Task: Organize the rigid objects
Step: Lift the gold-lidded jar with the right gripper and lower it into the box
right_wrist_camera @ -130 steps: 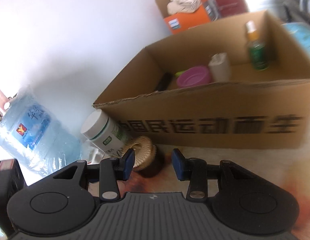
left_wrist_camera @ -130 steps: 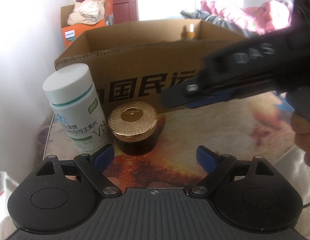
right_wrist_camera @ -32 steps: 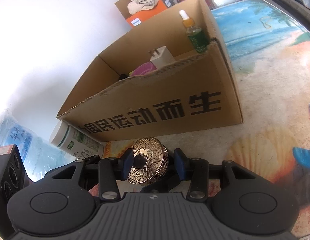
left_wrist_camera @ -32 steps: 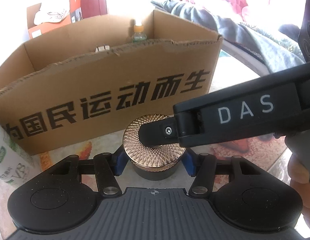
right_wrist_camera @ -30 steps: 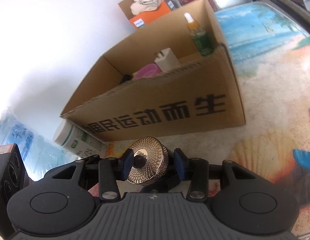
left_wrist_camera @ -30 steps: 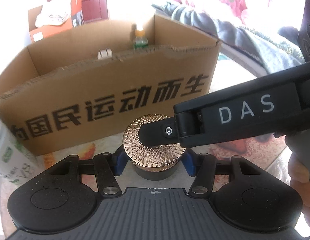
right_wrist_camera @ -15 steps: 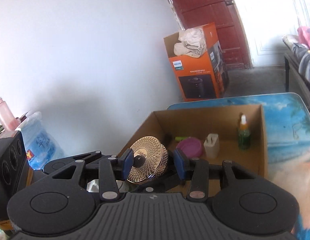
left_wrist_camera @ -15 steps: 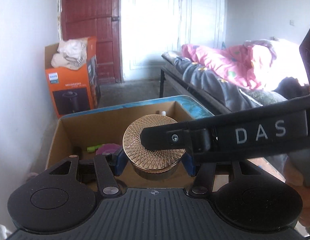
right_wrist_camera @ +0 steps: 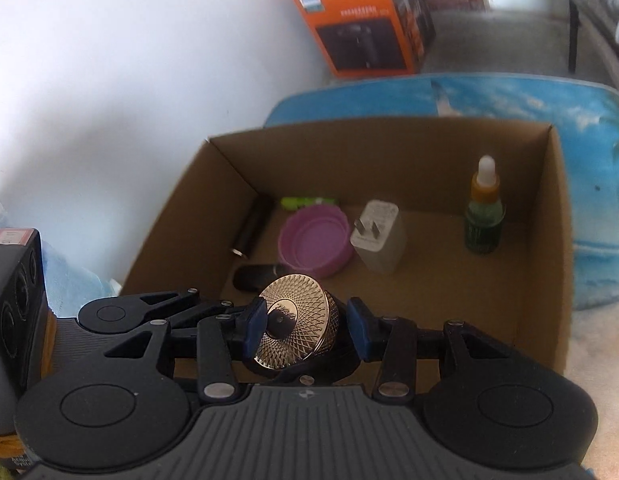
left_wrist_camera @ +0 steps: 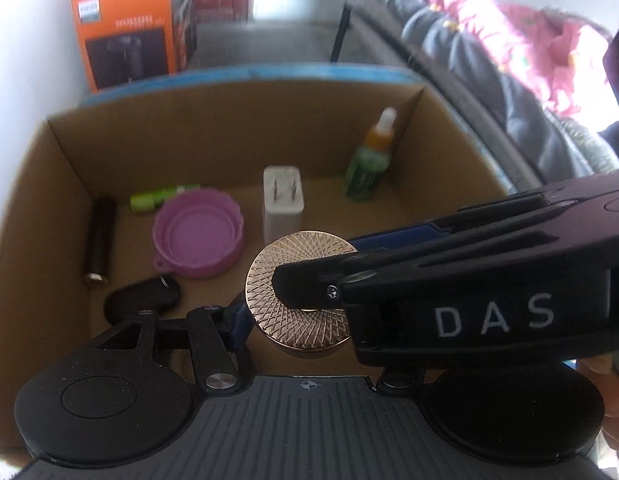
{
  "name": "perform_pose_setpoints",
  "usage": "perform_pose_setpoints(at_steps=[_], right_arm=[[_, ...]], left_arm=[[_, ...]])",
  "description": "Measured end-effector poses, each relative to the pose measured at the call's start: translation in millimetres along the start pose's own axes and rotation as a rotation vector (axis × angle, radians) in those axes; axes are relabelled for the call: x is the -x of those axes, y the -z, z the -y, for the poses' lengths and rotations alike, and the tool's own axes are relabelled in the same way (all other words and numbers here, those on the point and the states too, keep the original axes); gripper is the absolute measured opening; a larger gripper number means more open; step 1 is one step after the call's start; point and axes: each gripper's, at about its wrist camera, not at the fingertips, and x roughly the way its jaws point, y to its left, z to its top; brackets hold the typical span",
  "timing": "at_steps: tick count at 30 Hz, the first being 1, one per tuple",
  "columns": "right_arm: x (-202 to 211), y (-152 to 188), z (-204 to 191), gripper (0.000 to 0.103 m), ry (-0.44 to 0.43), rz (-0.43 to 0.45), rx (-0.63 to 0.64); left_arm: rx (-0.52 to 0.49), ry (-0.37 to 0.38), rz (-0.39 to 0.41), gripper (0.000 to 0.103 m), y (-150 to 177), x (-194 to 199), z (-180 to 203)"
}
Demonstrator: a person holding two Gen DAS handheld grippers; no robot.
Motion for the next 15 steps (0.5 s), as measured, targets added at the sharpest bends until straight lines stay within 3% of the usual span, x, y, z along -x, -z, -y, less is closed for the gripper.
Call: perform_pose_setpoints(at_steps=[8, 15], right_arm=[[-26, -8, 4, 0.047, 0.035, -0.094, 0.016], [-30, -10, 2, 0.047, 0.059, -0.076, 0.040]], left_arm=[[0.057, 0.025, -0.141, 0.056, -7, -23, -5], [0.094, 0.058, -0.123, 0.062, -8, -19, -10]])
